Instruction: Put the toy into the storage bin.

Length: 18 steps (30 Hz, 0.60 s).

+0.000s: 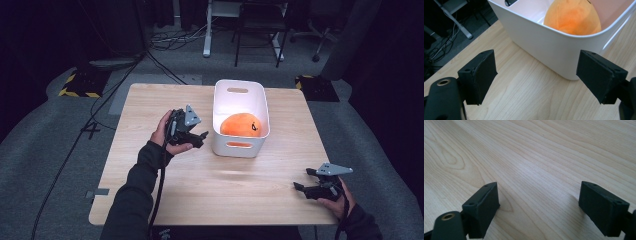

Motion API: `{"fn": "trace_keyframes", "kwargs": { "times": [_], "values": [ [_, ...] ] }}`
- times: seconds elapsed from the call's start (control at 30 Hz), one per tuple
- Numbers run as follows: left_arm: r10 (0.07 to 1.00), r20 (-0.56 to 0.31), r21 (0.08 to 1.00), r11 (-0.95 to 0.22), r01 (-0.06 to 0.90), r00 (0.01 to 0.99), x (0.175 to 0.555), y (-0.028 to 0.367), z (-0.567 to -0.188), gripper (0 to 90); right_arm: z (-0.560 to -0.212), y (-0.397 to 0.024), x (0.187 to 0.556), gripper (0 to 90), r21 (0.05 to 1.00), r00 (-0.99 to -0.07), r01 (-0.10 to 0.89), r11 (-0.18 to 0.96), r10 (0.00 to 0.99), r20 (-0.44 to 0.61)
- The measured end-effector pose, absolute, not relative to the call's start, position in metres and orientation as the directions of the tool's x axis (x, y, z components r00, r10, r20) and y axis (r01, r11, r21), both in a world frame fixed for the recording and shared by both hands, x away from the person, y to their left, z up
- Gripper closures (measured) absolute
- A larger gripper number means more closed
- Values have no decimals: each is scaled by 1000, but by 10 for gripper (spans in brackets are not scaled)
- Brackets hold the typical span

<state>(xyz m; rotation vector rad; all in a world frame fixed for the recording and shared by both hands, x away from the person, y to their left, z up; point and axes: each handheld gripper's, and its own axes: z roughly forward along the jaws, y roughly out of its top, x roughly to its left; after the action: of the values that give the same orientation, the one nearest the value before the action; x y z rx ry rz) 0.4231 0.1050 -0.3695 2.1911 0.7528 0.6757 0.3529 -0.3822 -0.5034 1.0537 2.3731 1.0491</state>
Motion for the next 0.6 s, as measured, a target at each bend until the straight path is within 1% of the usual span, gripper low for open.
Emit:
{"fn": "trace_keyframes", "kwargs": {
  "times": [0.2,0.27,0.33,0.4,0.43,0.6],
  "values": [
    [680,243,745,-588,315,692,417,108,-375,166,-503,-382,353,167,743,-667,494,452,745,-9],
    [671,267,730,-609,309,692,415,110,-375,166,-503,-382,353,167,743,-667,494,452,745,-9],
    [669,256,724,-611,320,698,412,111,-379,166,-503,-382,353,167,742,-667,494,452,745,-9],
    [665,267,717,-620,318,697,409,112,-381,166,-503,-382,353,167,743,-667,494,452,745,-9],
    [661,288,707,-635,312,693,409,113,-382,166,-503,-382,353,167,743,-667,494,452,745,-9],
    [656,287,690,-647,324,698,404,116,-389,166,-503,-382,353,166,742,-667,494,452,745,-9]
  ]
}}
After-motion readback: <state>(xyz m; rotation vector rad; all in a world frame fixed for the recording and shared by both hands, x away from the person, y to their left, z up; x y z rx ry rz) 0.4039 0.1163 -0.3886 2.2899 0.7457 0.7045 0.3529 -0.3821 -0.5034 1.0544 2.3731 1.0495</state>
